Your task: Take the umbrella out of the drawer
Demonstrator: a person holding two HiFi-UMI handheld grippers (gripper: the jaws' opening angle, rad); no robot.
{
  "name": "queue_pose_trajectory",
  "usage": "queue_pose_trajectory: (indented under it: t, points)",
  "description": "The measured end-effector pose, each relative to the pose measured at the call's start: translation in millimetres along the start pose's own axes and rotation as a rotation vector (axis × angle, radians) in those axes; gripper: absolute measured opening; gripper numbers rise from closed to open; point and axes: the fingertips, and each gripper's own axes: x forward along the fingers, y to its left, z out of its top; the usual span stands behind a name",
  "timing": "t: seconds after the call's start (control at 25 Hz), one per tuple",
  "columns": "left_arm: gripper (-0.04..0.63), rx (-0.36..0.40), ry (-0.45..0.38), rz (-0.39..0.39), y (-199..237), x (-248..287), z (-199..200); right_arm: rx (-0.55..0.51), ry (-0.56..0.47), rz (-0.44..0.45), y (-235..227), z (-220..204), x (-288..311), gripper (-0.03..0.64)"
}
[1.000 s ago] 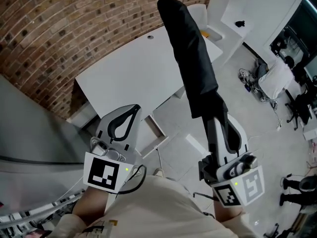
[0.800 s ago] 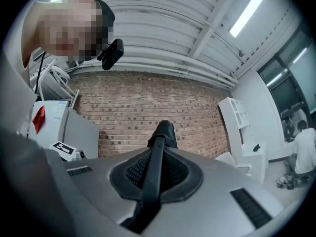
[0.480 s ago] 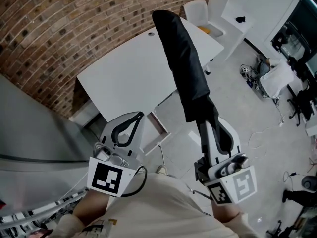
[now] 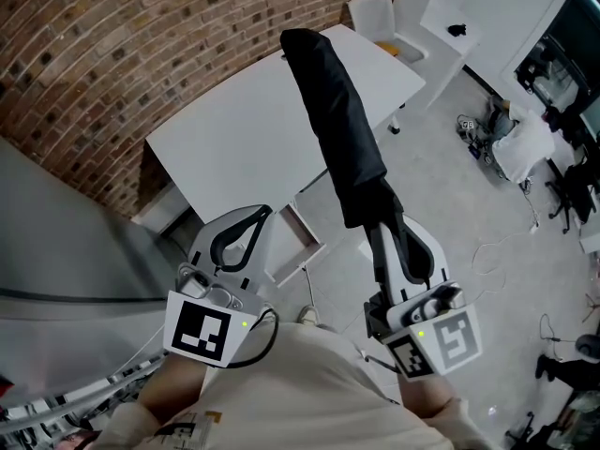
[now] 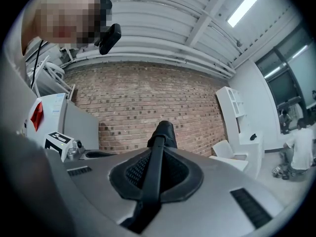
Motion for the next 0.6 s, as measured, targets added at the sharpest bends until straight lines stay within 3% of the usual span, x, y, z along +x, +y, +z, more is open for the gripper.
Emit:
queue_pose_trajectory:
  t: [0.6]
  points:
    - [0.008, 0.010, 0.007, -0.002, 2.3, -1.8, 2.1, -0.002, 0.006, 0.026, 7.7, 4.7, 4.3, 0.020]
